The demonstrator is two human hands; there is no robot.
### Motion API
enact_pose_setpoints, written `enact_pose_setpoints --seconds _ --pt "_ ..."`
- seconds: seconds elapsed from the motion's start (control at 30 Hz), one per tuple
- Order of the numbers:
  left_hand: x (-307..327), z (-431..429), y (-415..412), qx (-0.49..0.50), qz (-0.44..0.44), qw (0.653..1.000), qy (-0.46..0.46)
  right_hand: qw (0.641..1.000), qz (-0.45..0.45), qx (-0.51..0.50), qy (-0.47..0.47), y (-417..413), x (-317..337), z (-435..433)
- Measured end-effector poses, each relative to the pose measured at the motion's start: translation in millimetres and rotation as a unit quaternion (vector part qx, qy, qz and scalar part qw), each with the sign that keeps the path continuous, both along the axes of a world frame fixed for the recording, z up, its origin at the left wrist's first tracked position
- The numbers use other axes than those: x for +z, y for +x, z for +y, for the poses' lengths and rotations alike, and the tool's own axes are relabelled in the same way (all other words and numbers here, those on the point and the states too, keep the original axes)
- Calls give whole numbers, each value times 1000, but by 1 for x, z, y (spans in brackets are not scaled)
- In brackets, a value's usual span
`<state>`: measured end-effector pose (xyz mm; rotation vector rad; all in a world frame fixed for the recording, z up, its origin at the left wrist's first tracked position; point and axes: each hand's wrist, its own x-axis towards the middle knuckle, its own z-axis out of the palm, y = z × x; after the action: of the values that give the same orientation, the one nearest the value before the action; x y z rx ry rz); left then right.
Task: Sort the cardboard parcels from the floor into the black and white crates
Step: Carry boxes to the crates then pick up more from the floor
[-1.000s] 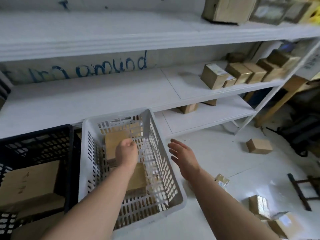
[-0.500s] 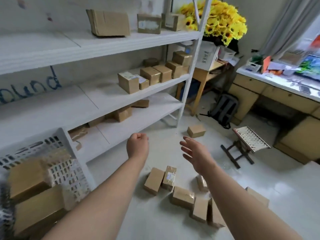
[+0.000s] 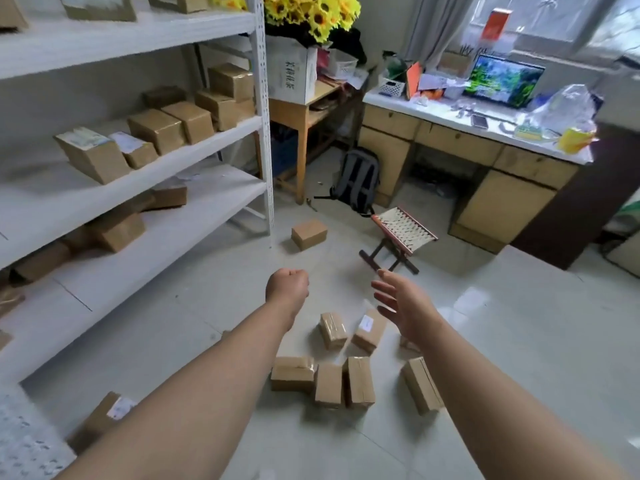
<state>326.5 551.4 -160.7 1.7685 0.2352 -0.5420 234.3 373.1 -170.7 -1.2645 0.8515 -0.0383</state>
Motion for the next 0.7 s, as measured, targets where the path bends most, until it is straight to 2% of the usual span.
enact_pose_setpoints --seconds 0.47,0.7 --pt "-69 -153 69 -112 84 989 47 988 50 -139 40 26 -50 -143" --pt "-122 -222 44 -147 127 978 81 978 93 -172 77 1 -98 -202"
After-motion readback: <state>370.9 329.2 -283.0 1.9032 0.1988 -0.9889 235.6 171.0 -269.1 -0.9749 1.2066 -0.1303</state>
